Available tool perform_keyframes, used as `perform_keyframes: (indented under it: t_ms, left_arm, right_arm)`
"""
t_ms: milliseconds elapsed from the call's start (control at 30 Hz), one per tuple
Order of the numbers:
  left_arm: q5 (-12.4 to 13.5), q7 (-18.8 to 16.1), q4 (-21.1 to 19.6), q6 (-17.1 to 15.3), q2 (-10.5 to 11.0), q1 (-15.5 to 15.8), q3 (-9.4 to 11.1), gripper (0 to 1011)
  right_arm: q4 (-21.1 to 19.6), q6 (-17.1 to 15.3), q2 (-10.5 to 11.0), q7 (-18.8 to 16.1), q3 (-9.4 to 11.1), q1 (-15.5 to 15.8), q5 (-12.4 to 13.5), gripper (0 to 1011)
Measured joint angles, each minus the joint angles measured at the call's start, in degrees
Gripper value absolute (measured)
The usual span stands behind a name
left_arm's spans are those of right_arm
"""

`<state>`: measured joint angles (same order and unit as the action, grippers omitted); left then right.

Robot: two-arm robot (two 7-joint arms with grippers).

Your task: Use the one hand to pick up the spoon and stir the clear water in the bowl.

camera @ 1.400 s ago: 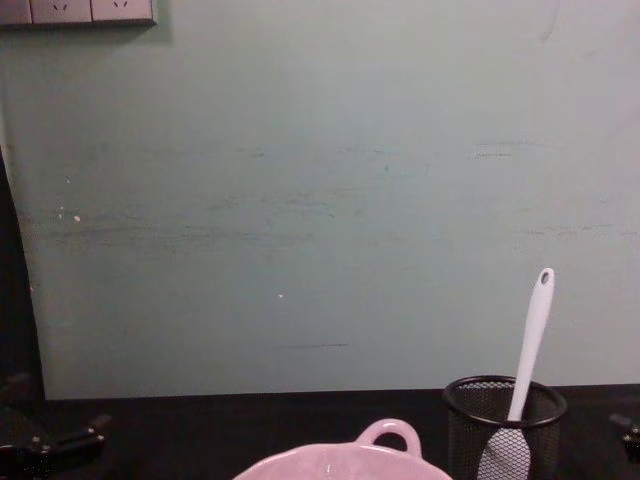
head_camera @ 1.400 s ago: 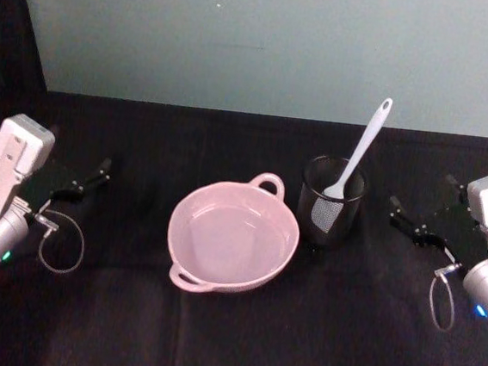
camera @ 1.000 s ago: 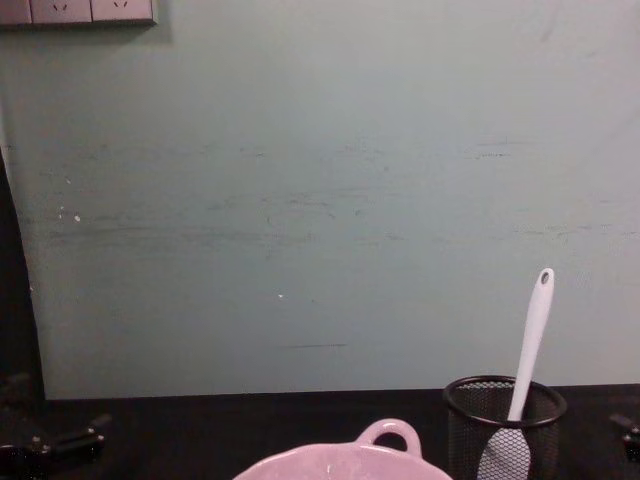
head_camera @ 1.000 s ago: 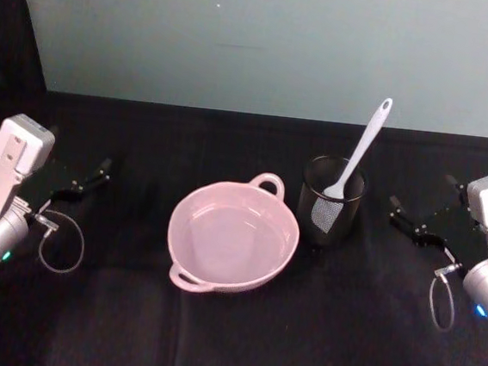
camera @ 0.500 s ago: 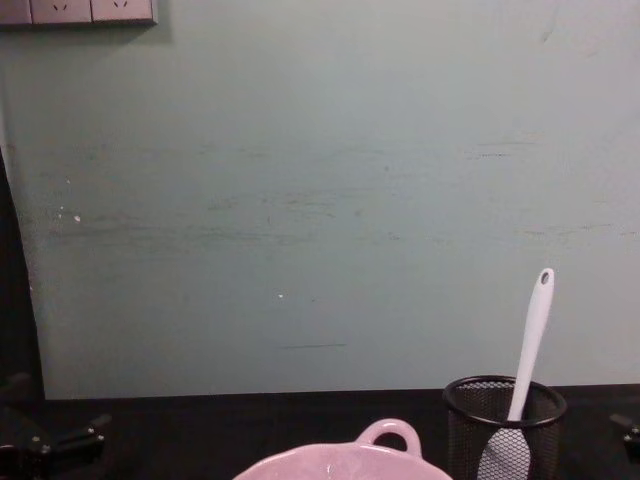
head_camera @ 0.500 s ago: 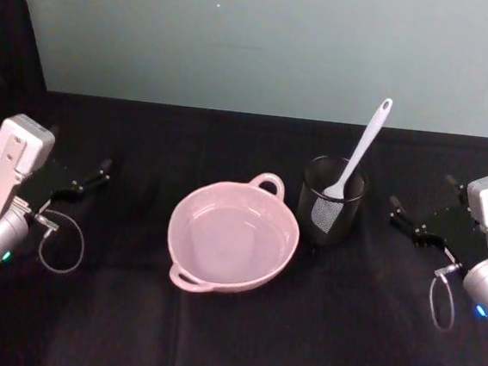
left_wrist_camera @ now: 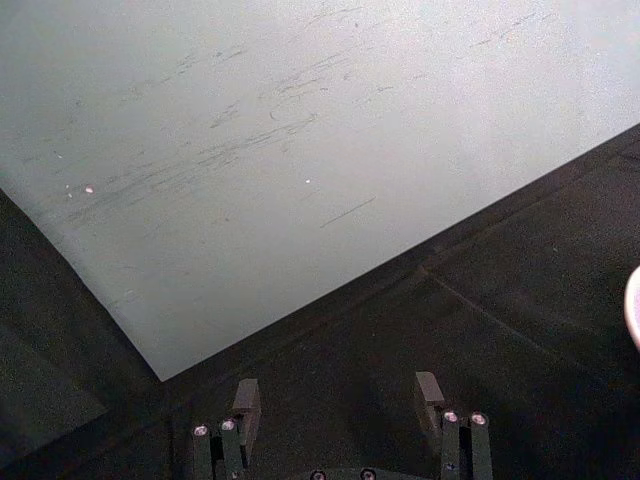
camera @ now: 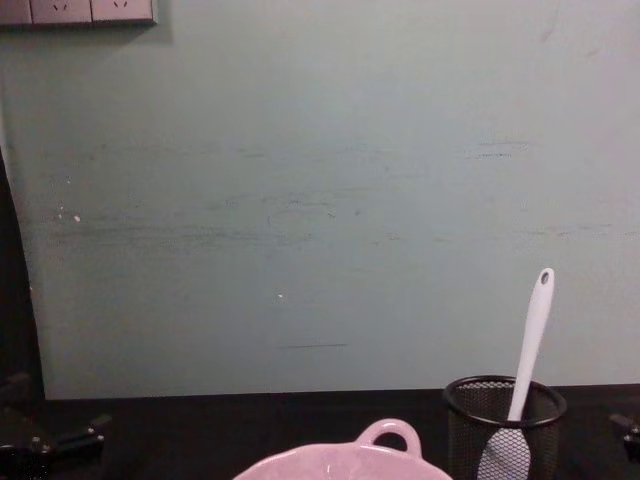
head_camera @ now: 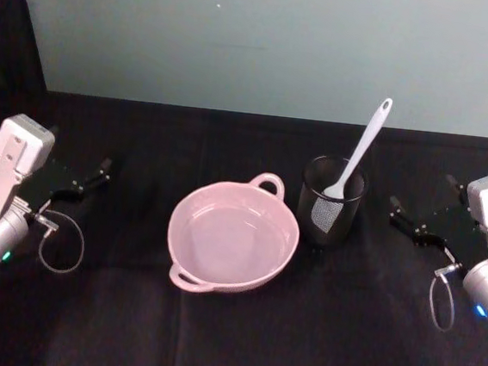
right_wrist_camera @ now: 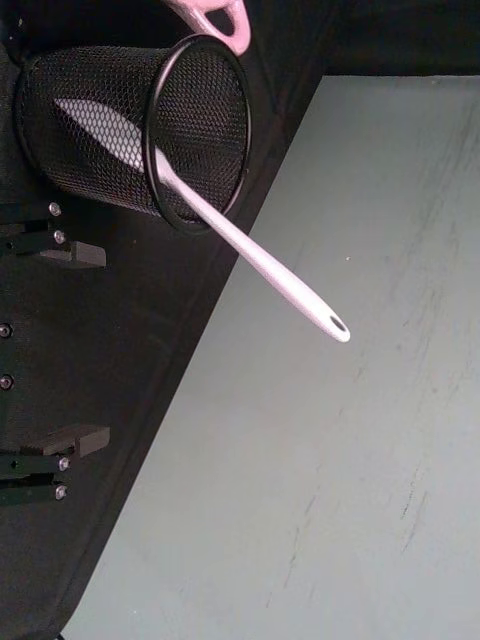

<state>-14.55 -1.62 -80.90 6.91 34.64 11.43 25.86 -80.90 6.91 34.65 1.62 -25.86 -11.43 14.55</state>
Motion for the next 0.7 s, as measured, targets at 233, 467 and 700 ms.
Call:
perform_keyframes:
  t_ms: [233, 467, 700]
  left_arm:
    - [0.0, 0.0, 0.0, 0.0, 0.0, 0.0, 0.0, 1011]
    - [0.0, 0.0, 0.0, 0.0, 0.0, 0.0, 0.0, 1011]
    - [0.0, 0.0, 0.0, 0.0, 0.0, 0.0, 0.0, 1011]
  right_arm:
    - [-2.71, 1.89, 0.8, 0.41, 1.9, 2.58, -0.71, 1003]
    - [-6.27, 1.22, 1.82, -3.54, 5.23, 4.94, 4.47, 1002]
    - [-7.89, -4.98, 1.95, -11.68, 8.43, 4.9, 14.95, 1003]
